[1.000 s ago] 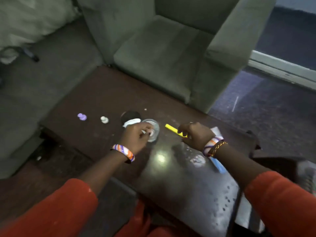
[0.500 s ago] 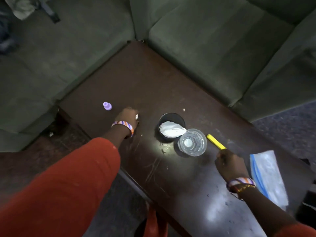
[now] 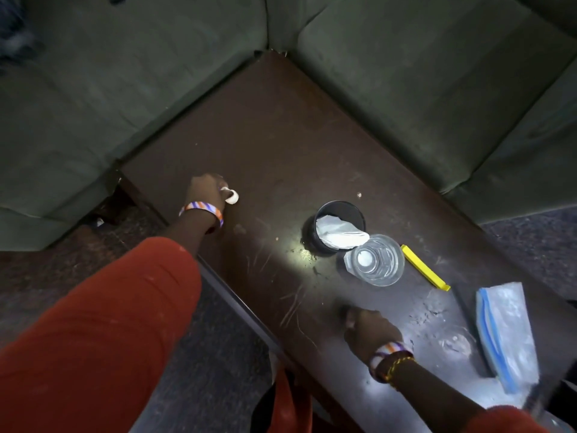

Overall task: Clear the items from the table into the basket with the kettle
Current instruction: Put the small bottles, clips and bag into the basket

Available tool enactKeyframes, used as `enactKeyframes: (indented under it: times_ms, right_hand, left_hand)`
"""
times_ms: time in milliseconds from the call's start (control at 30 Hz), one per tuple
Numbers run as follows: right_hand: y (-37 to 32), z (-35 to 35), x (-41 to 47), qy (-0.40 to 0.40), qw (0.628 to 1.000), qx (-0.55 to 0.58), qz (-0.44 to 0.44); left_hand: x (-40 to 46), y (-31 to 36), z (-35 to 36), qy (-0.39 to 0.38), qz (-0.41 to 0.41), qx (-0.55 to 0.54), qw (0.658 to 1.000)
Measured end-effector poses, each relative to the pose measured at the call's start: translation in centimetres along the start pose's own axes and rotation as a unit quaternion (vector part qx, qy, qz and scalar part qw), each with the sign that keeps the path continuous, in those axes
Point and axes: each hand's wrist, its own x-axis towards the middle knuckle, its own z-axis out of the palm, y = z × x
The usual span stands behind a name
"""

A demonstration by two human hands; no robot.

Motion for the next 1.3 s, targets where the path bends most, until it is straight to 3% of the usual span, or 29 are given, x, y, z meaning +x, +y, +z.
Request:
enactKeyframes:
  times_ms: [133, 200, 300, 367, 500, 700, 933, 1133, 1300]
  right_hand:
    - [-1.6, 1.2, 0.2, -0.066, 0.994, 0.041, -0.081]
    - [-2.4, 1.7, -0.1, -0.037, 0.990, 0.078, -0.112]
    - [-3.2, 1.9, -1.5, 0.037, 0.981, 0.154, -0.114]
    - [-3.0, 1.8, -2.9, 0.024, 0.979, 0.167, -0.112]
    - [0.0, 1.7, -6.6, -0.009, 0.981, 0.167, -0.101]
    - [8.0, 1.0, -12.9, 0.073, 0.975, 0.207, -0.017]
    - [21.9, -3.4, -23.4, 0.254, 0.916, 0.282, 0.134]
    - [34.5, -7.3, -36.8, 0.376, 0.858, 0.279, 0.210]
    - [45.8, -5.7, -43.7, 0.428, 0.814, 0.309, 0.240]
  left_hand:
    - [-5.6, 1.3, 2.0, 0.004, 0.022, -0.073, 0.997]
    - [-10.0, 2.0, 3.8, -0.046, 0.022, -0.104, 0.993]
    - [-16.6, 3.5, 6.8, -0.184, -0.009, -0.121, 0.975]
    - [-20.4, 5.1, 8.4, -0.246, -0.013, -0.106, 0.963]
    - [-25.0, 8.7, 10.0, -0.289, 0.003, -0.126, 0.949]
    - [-29.1, 15.0, 12.1, -0.357, 0.144, -0.068, 0.920]
    - [-37.2, 31.4, 13.8, -0.290, 0.358, -0.046, 0.887]
    - [-49.0, 45.6, 18.6, -0.275, 0.553, -0.020, 0.786]
    - [-57.0, 53.0, 24.9, -0.280, 0.634, 0.039, 0.720]
